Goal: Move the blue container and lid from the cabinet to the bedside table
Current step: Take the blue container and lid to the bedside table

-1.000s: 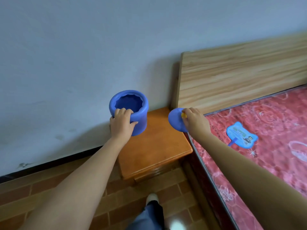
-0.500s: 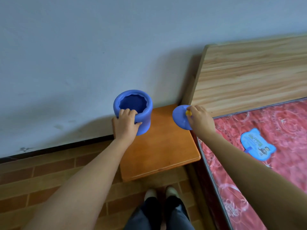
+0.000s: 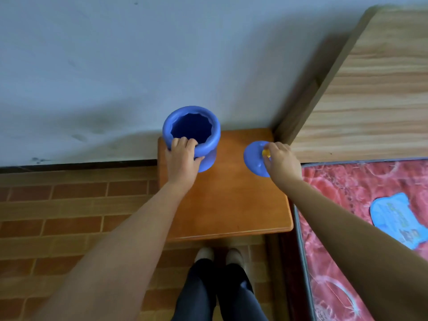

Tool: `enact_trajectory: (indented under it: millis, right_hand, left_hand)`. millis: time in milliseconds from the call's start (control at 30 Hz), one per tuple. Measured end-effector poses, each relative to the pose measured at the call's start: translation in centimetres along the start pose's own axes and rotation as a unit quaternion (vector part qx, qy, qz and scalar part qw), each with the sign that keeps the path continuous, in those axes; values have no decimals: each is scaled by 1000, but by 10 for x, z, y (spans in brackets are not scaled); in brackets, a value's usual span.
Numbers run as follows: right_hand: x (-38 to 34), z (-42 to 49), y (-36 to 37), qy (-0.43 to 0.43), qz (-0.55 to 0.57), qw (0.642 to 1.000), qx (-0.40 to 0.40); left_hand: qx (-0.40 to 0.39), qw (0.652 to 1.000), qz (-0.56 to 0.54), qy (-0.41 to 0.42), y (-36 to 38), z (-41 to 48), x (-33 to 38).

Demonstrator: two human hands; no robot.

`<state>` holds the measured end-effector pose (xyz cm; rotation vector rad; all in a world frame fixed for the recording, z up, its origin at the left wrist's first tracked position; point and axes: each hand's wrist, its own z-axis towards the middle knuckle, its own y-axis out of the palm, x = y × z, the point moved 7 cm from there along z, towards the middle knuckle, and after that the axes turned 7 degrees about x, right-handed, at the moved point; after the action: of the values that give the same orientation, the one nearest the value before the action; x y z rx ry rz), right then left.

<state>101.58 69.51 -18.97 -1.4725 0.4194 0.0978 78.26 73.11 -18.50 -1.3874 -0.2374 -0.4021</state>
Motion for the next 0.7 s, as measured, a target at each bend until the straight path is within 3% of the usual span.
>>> enact_trajectory:
  millis: [700]
  right_hand:
    - [15,53,122,-13,17,998,-63]
  left_hand:
    - [38,999,8,-25,80,17,-38]
